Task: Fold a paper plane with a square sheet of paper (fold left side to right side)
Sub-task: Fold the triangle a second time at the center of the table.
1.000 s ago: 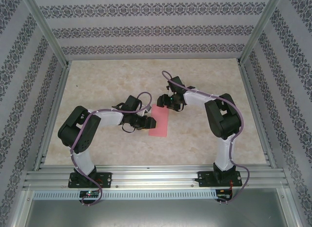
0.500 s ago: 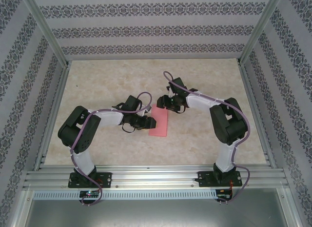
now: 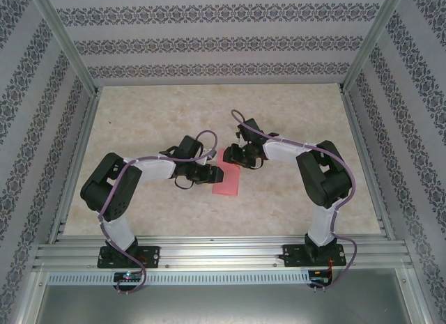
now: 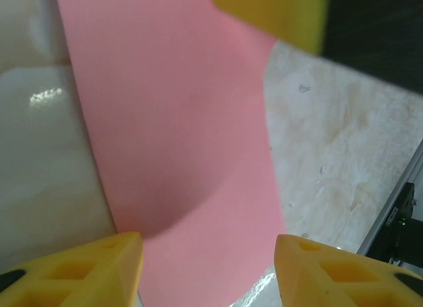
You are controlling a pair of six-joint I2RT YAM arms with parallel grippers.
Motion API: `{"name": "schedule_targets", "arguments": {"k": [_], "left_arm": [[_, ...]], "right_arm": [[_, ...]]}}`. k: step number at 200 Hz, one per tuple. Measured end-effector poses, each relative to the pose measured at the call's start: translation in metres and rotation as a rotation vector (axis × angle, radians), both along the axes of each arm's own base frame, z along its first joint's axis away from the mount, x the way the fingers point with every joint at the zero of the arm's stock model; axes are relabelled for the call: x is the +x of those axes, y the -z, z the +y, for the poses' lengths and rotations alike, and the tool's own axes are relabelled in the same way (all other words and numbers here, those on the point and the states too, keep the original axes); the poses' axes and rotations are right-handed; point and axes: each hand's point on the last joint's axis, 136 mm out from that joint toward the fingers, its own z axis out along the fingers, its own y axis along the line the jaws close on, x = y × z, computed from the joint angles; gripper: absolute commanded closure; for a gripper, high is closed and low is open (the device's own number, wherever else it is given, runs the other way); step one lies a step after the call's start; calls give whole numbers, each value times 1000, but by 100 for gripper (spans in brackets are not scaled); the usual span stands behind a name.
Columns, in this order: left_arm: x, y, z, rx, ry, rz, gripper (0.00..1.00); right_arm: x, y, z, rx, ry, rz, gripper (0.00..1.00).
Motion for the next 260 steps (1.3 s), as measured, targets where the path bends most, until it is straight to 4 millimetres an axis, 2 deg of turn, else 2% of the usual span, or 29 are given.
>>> {"name": "schedule_targets", "arguments": {"k": [36, 95, 165, 207, 238, 260], "left_arm": [[5, -26, 0, -25, 3, -85, 42], [5, -31, 6, -4, -5, -121, 41], [-2, -68, 14, 12, 29, -294, 39], [-18, -74, 14, 70, 83, -381, 37], [-20, -72, 17, 110, 90, -412, 37], [-23, -69, 15, 130, 105, -425, 37]], "right_arm": [[-1, 4, -5, -7, 9, 11, 51], [8, -1, -18, -6, 29, -4, 53], [3, -5, -11, 39, -1, 19, 60], [-1, -8, -8, 83, 16, 60, 64], [-6, -10, -9, 84, 22, 85, 72], [-6, -12, -12, 87, 28, 100, 73]]}}
